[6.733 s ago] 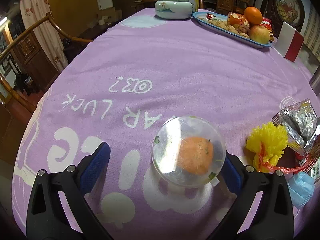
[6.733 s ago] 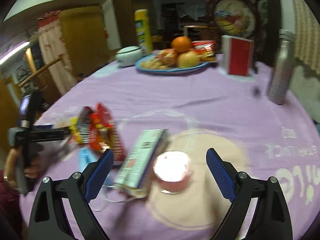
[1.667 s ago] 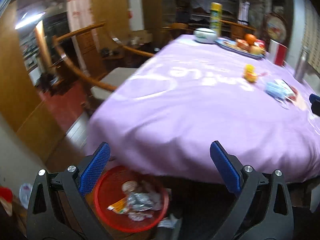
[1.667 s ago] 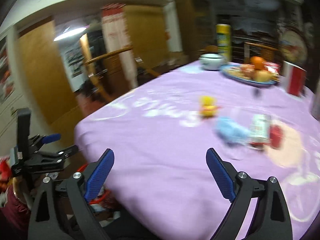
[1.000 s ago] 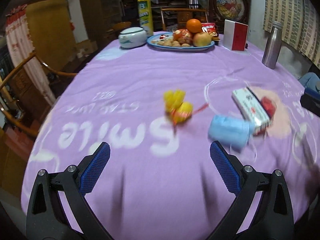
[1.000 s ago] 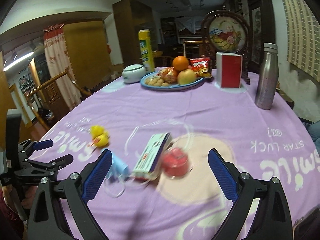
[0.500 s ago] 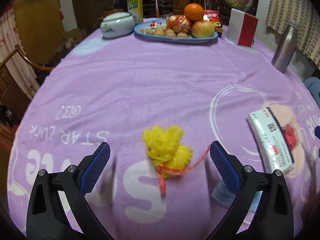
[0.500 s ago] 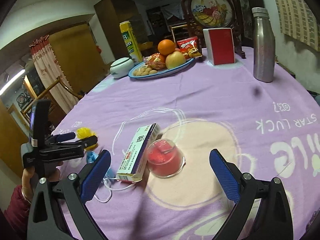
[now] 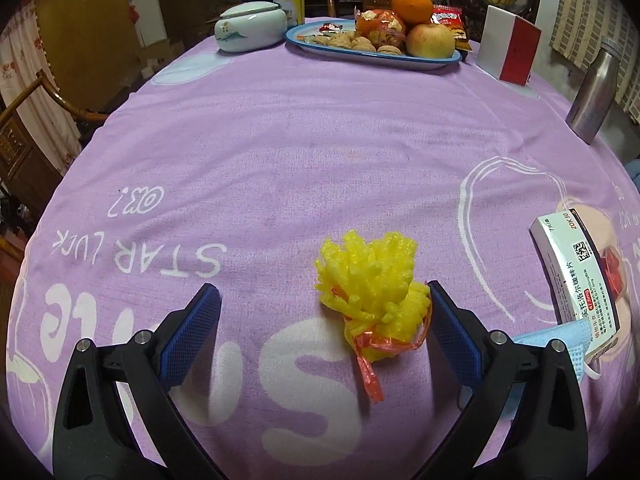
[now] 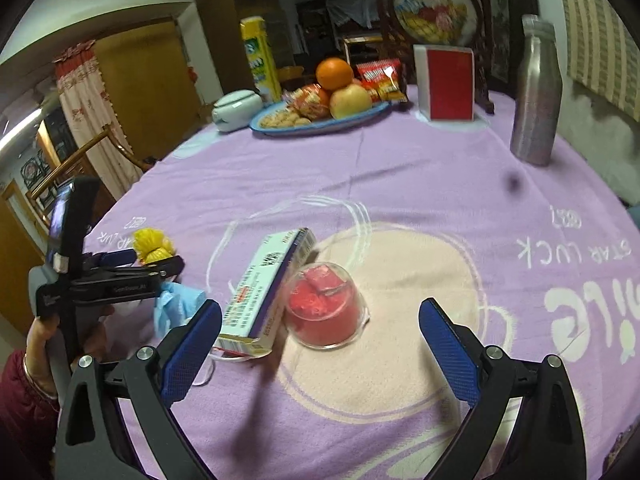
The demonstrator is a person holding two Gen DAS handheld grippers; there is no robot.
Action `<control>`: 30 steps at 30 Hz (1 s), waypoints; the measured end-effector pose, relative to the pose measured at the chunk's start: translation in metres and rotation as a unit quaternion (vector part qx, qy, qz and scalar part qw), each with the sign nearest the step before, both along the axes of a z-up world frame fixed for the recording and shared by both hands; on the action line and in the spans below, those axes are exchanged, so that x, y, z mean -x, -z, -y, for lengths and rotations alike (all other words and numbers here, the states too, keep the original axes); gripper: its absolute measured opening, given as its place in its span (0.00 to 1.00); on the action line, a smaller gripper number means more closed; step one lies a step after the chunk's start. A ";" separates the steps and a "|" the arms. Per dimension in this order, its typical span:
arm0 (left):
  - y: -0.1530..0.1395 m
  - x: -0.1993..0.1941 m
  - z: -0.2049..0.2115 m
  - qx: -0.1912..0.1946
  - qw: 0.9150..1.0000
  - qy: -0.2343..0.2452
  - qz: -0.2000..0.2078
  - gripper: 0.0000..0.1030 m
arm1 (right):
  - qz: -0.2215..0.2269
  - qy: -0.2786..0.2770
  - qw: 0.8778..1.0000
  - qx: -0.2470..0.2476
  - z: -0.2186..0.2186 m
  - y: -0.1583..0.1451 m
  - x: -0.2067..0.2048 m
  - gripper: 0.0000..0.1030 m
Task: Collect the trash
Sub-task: 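Move the left tool to the yellow pom while the right tool approaches the red jelly cup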
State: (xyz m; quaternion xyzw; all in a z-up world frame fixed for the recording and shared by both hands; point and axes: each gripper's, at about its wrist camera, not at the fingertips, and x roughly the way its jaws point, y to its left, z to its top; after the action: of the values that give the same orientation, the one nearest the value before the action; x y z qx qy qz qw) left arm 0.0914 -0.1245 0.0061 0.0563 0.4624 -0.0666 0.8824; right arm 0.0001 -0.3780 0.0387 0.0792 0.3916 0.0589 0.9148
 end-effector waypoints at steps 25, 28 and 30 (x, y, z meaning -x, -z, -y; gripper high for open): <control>0.000 0.001 0.001 0.000 1.000 0.000 0.000 0.94 | -0.030 0.021 0.993 0.115 0.003 0.018 -0.036 0.80; 0.000 0.001 0.001 0.000 1.000 0.000 0.000 0.94 | -0.043 0.025 0.993 0.104 0.005 0.021 -0.043 0.81; 0.000 0.001 0.001 0.000 1.000 0.000 0.000 0.94 | -0.054 0.027 0.994 0.095 0.008 0.025 -0.045 0.81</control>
State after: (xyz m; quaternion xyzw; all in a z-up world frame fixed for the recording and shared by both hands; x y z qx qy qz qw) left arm 0.0902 -0.1254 0.0062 0.0562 0.4627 -0.0662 0.8822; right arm 0.0454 -0.3862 0.0137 0.0059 0.4416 -0.0077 0.8971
